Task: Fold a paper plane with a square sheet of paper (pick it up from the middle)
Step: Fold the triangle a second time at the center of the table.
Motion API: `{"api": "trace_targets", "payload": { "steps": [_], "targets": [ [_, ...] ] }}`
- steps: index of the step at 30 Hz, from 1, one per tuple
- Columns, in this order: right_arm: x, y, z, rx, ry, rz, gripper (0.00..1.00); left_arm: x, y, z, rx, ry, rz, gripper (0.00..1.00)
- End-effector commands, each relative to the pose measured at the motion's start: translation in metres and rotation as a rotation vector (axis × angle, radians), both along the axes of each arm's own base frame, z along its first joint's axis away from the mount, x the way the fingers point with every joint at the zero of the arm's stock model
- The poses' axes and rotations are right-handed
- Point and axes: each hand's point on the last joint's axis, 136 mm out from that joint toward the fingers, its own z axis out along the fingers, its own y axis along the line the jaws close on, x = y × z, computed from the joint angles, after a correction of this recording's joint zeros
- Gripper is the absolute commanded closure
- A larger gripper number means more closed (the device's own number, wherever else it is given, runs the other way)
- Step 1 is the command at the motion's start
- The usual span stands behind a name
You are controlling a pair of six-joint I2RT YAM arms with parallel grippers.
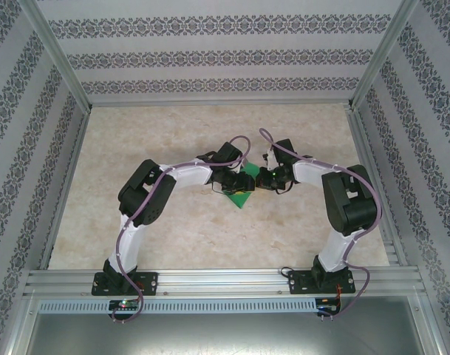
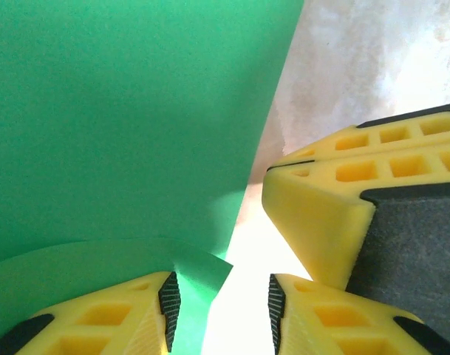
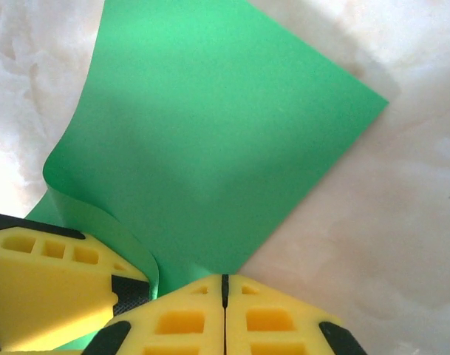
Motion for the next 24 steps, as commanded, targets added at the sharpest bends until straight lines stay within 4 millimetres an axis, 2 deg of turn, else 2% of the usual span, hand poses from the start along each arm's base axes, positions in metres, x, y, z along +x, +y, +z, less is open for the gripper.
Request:
{"api": "trace_targets", "payload": {
  "steps": [1, 5, 12, 17, 24],
  "targets": [
    [-0.009, 0.000, 0.007, 0.048, 0.019, -0.003, 0.94, -0.011, 0.008, -0.019, 0.036, 0.013, -0.005, 0.58],
    [-0.010, -0.001, 0.014, 0.081, 0.017, -0.013, 0.94, -0.013, 0.009, -0.016, 0.018, 0.004, -0.004, 0.61],
    [-0.018, 0.002, 0.023, 0.166, 0.026, -0.034, 0.97, -0.013, 0.010, -0.009, -0.005, -0.016, 0.006, 0.79],
    [-0.025, 0.010, 0.030, 0.232, 0.039, -0.034, 0.99, -0.014, 0.011, -0.008, -0.012, -0.020, 0.006, 0.84],
    [-0.027, 0.023, 0.030, 0.280, 0.055, -0.031, 1.00, -0.013, 0.012, -0.008, -0.022, -0.022, 0.004, 0.99]
  ]
}}
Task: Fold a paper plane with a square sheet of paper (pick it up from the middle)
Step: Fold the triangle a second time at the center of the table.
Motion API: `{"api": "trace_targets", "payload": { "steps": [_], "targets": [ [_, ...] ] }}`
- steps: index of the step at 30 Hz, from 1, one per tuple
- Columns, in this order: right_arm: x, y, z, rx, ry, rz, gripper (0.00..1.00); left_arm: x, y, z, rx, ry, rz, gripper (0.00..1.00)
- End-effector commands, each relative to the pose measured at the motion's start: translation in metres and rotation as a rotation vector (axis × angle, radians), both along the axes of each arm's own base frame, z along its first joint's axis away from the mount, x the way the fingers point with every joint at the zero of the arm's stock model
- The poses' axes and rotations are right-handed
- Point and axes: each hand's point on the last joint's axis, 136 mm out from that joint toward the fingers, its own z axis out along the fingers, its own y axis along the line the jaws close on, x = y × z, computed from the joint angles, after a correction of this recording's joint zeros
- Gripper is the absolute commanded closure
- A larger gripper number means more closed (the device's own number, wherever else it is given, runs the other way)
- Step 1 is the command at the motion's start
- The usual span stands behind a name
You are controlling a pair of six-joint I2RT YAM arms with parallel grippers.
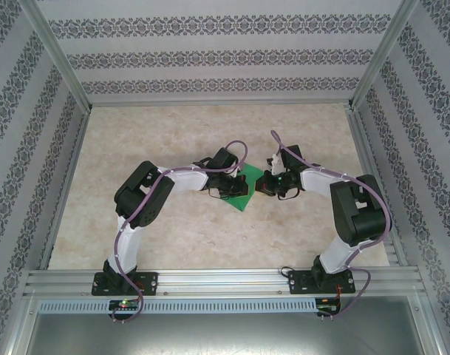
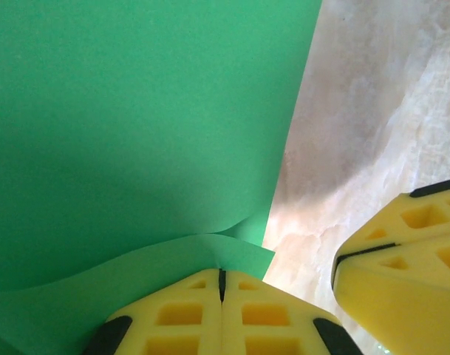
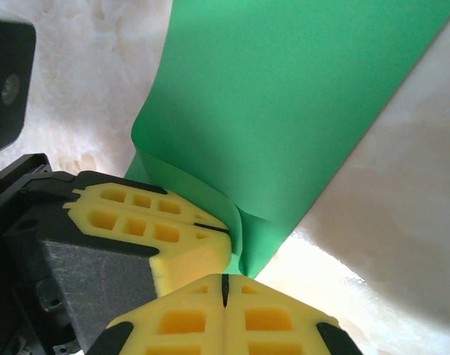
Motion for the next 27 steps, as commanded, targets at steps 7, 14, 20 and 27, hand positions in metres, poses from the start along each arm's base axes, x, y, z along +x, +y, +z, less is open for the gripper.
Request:
{"api": "trace_targets", "payload": {
  "steps": [7, 14, 20, 27],
  "targets": [
    [0.003, 0.021, 0.001, 0.052, 0.002, 0.025, 1.00, -0.008, 0.007, -0.002, 0.006, 0.013, -0.013, 1.00],
    [0.004, 0.021, -0.014, 0.039, 0.027, 0.023, 1.00, -0.010, 0.006, -0.002, -0.002, 0.017, -0.019, 1.00],
    [0.002, 0.016, -0.027, -0.012, 0.046, 0.028, 1.00, -0.010, 0.005, 0.003, -0.009, 0.013, -0.023, 1.00],
    [-0.003, 0.009, -0.043, -0.080, 0.075, 0.039, 1.00, -0.010, 0.002, 0.009, -0.032, 0.012, -0.031, 1.00]
  ]
}}
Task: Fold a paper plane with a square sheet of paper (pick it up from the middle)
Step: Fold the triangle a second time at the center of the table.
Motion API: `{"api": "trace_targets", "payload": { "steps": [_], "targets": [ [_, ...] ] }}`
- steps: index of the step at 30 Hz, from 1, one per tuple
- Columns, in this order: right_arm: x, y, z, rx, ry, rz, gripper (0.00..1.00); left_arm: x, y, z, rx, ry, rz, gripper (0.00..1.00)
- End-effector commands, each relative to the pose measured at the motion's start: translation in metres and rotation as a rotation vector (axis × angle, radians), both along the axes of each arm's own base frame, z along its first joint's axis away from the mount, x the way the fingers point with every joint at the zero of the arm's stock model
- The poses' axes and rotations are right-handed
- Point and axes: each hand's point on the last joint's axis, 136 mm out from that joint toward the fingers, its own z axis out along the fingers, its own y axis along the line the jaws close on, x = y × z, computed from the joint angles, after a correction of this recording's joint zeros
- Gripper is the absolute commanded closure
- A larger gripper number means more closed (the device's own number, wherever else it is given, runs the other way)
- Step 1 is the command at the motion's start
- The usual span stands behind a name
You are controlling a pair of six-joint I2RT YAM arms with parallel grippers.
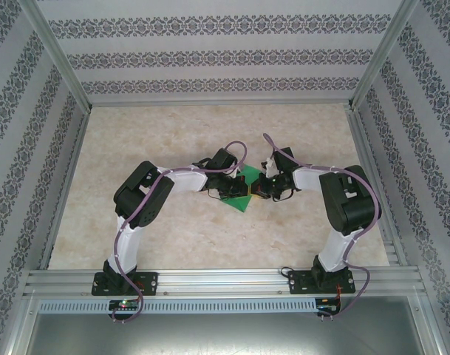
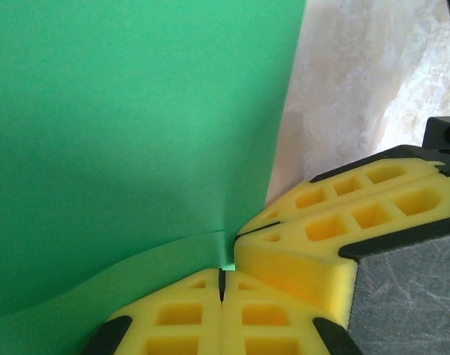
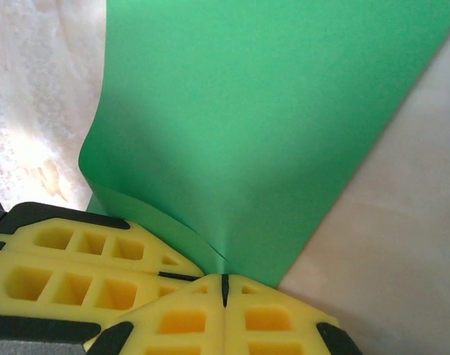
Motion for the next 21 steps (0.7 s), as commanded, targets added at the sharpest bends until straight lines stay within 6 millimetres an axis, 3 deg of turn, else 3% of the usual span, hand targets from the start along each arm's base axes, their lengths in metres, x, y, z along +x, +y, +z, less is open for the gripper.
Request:
{"api": "trace_targets", "payload": {
  "steps": [1, 7, 21],
  "targets": [
    [-0.004, -0.005, -0.016, -0.070, 0.016, 0.022, 1.00, -0.006, 0.002, 0.012, -0.023, -0.001, -0.018, 1.00],
    [-0.010, -0.010, -0.023, -0.128, 0.025, 0.045, 1.00, -0.004, 0.005, 0.021, -0.026, -0.017, -0.018, 0.98],
    [-0.011, -0.012, -0.025, -0.172, 0.016, 0.084, 1.00, 0.015, 0.029, 0.009, -0.009, 0.003, 0.006, 0.97]
  ]
}}
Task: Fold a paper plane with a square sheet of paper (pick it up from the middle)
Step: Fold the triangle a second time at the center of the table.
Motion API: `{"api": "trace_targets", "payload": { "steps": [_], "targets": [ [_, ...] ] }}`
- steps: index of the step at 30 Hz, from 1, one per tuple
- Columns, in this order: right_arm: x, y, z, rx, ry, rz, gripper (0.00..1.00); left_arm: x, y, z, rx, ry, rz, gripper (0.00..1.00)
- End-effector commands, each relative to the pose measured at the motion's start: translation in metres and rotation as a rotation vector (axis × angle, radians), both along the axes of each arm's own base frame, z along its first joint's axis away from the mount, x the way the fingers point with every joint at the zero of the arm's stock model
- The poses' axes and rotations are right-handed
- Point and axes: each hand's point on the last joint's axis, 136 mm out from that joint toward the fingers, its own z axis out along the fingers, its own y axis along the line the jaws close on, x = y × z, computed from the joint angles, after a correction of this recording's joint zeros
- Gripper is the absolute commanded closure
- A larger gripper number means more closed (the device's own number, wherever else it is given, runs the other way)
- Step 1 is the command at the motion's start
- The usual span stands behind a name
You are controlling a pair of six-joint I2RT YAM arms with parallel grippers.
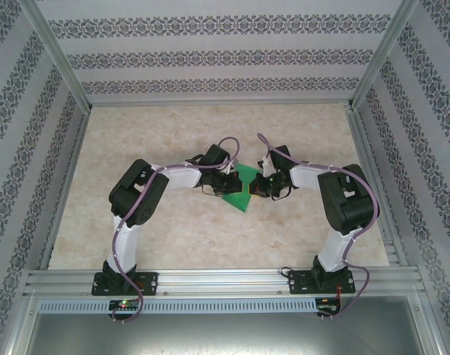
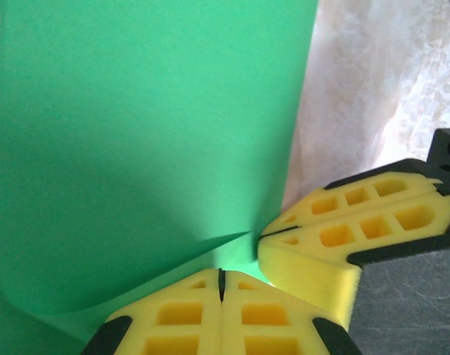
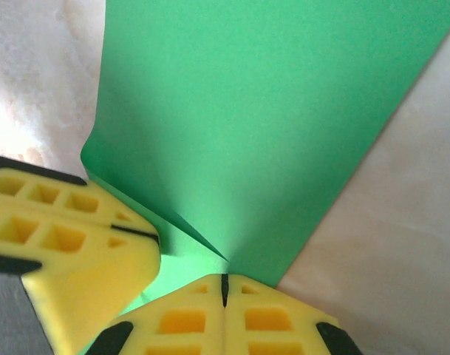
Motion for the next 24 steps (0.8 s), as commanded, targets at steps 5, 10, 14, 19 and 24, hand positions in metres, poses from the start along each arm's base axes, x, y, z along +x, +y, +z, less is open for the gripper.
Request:
{"api": "trace_targets", "payload": {
  "steps": [5, 10, 14, 19, 24],
  "targets": [
    [-0.013, -0.015, -0.023, -0.119, 0.052, 0.015, 1.00, 0.006, 0.018, -0.003, 0.044, 0.001, -0.016, 0.97],
    [-0.012, -0.015, -0.021, -0.127, 0.046, 0.022, 1.00, 0.007, 0.027, -0.016, 0.077, 0.012, -0.014, 0.97],
    [-0.013, -0.015, -0.021, -0.132, 0.045, 0.027, 1.00, 0.011, 0.033, -0.019, 0.086, 0.011, -0.008, 0.97],
    [-0.009, -0.012, -0.013, -0.119, 0.020, 0.023, 1.00, 0.008, 0.033, -0.031, 0.092, 0.042, -0.018, 0.97],
    [0.000, 0.000, 0.008, -0.058, -0.025, 0.017, 1.00, 0.003, 0.035, -0.039, 0.103, 0.061, -0.028, 0.97]
  ]
}}
